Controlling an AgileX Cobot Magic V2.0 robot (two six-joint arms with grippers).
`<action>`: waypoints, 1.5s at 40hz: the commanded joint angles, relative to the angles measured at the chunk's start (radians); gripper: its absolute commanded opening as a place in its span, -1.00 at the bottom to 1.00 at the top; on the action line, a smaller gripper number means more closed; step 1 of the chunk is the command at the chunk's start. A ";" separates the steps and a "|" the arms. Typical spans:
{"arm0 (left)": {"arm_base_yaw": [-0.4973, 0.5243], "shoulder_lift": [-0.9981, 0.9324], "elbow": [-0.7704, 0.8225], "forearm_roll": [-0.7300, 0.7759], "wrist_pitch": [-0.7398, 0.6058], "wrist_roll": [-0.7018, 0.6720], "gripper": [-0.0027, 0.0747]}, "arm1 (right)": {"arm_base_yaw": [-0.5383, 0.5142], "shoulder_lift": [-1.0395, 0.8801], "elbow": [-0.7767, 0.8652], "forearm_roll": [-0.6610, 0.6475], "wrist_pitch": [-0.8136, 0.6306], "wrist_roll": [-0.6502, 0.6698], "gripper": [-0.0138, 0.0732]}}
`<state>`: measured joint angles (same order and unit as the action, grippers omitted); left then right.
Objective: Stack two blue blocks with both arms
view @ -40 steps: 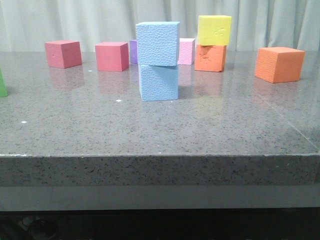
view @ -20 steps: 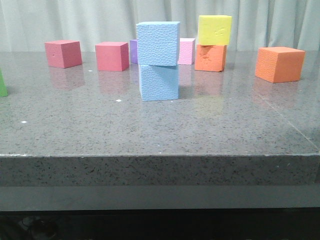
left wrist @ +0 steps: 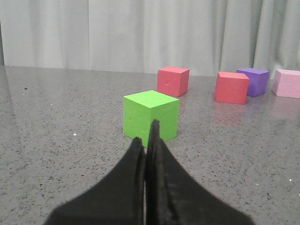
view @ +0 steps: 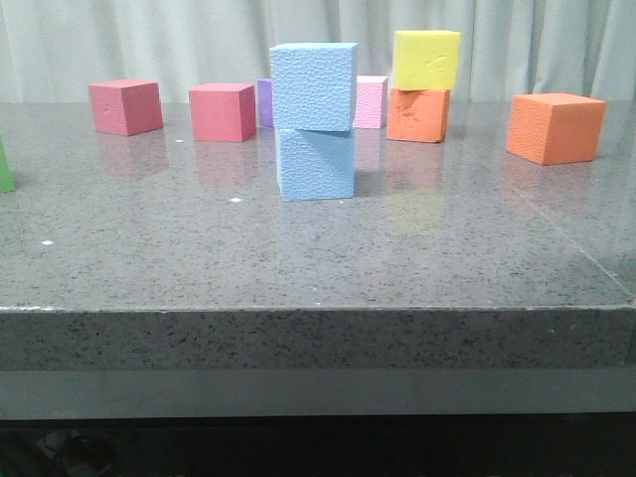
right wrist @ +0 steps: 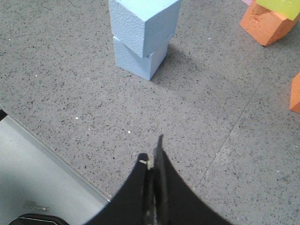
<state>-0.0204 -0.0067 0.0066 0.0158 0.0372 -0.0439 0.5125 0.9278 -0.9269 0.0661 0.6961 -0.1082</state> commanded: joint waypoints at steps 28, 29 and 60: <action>0.000 -0.021 0.037 0.002 -0.083 -0.011 -0.98 | -0.445 -0.857 0.754 0.039 -0.596 -0.005 -0.84; 0.000 -0.021 0.037 0.002 -0.083 -0.011 -0.98 | -0.445 -0.876 0.774 0.043 -0.607 -0.005 -0.84; 0.000 -0.021 0.037 0.002 -0.083 -0.011 -0.98 | -0.445 -0.957 0.954 0.046 -0.788 -0.005 -0.84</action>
<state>-0.0204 -0.0067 0.0066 0.0158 0.0372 -0.0439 0.0745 -0.0100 0.0274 0.1093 0.0000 -0.1082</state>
